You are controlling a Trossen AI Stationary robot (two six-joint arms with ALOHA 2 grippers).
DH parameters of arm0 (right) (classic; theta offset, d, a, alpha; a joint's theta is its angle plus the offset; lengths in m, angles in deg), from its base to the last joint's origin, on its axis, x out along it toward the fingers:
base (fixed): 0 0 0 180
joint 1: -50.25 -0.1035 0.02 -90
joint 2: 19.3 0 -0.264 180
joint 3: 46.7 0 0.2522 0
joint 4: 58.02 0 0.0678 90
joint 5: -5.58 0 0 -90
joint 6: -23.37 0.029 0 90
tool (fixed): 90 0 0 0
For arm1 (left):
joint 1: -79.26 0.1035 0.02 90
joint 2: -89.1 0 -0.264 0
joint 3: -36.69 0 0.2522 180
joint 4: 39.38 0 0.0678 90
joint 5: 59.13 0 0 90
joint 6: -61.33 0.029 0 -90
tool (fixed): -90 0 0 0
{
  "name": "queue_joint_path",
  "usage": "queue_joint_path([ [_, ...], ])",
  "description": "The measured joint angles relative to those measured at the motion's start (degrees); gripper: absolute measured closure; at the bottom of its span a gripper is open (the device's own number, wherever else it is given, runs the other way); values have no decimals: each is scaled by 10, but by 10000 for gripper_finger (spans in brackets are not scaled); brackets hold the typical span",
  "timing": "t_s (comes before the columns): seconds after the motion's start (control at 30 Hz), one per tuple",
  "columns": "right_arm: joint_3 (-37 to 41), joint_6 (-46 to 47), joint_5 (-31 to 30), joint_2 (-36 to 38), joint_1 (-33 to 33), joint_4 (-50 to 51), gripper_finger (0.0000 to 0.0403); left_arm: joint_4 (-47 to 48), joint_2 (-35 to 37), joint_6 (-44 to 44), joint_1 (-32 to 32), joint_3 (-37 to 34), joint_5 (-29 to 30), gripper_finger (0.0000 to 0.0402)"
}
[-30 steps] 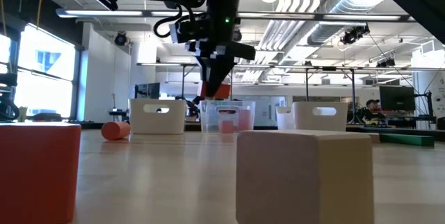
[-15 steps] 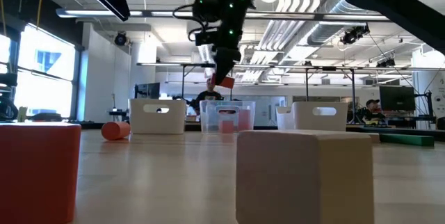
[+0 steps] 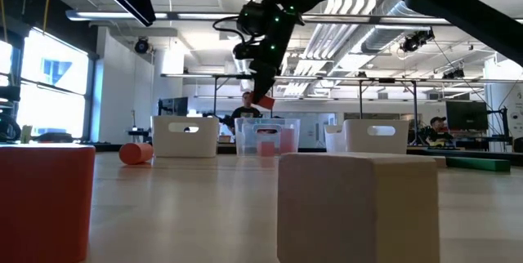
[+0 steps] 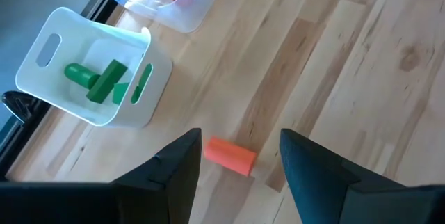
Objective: Sort & place blocks by color
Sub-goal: Put the orange block into the transparent bin
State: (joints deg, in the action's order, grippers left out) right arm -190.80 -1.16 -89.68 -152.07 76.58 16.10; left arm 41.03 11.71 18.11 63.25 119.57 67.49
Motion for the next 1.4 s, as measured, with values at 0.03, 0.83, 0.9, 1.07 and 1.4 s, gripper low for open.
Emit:
queue_joint_path([
  [0.03,0,1,0,0,0,2,371,0,0,5,3,0,-2,218],
  [0.83,-1,13,-76,-42,-2,15,267,-4,0,131,110,0,1,218],
  [0.9,-2,12,-90,-42,-2,17,254,-3,0,140,122,0,1,218],
  [1.07,-2,32,-98,-35,-2,31,243,-3,0,160,152,0,1,218],
  [1.4,-2,80,-95,15,-9,80,256,0,0,159,179,0,-4,218],
])
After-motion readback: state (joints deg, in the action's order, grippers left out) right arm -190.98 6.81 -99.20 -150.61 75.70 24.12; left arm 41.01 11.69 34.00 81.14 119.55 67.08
